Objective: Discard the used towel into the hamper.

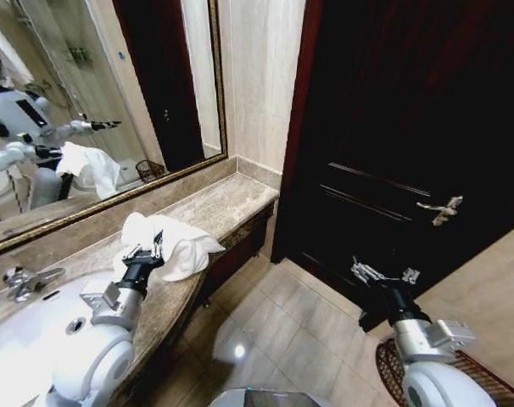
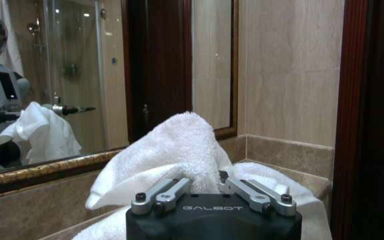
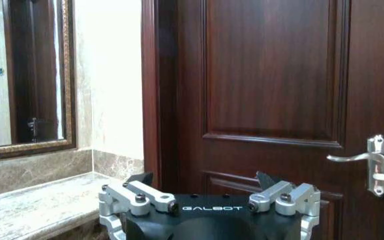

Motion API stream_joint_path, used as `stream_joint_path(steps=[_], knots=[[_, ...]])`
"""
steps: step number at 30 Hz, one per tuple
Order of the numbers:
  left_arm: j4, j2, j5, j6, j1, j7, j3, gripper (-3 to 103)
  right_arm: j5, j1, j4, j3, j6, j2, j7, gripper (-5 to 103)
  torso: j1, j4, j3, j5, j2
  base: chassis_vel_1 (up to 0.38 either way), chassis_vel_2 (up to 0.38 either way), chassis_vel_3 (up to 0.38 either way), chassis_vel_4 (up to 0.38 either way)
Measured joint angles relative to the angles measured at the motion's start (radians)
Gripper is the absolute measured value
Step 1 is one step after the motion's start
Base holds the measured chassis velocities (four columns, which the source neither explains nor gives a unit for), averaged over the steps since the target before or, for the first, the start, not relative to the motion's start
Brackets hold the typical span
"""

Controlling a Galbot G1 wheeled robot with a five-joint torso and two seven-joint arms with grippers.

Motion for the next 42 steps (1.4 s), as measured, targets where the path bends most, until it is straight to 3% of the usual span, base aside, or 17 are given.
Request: stream_joint_path(steps=[14,19,27,42], knots=[[0.001,-0.020,0.021,-0.037,0.013,0.037,0.001,9,-0.003,0.006,0.000,-0.004,0.009,0.000,0.007,100,0.000,-0.0002,0.000,0.0000,0.000,-0.015,-0.026,-0.033,-0.015],[0.001,-0.015,0.022,-0.052,0.012,0.066,0.000,9,-0.017,0.015,0.012,-0.008,-0.036,0.000,0.015,100,0.000,-0.0001,0.000,0.0000,0.000,-0.061,-0.065,-0.084,-0.054],[0.001,-0.012,0.020,-0.088,0.000,0.108,0.007,9,-0.023,0.015,0.015,-0.004,-0.047,0.001,0.026,100,0.000,-0.0002,0.000,0.0001,0.000,-0.098,-0.107,-0.095,-0.091],[0.031,-0.011,-0.043,-0.119,-0.032,0.158,0.037,9,-0.030,0.004,0.008,0.024,-0.036,0.019,0.038,100,0.000,-0.0003,0.000,0.0000,0.000,-0.124,-0.124,-0.124,-0.128]])
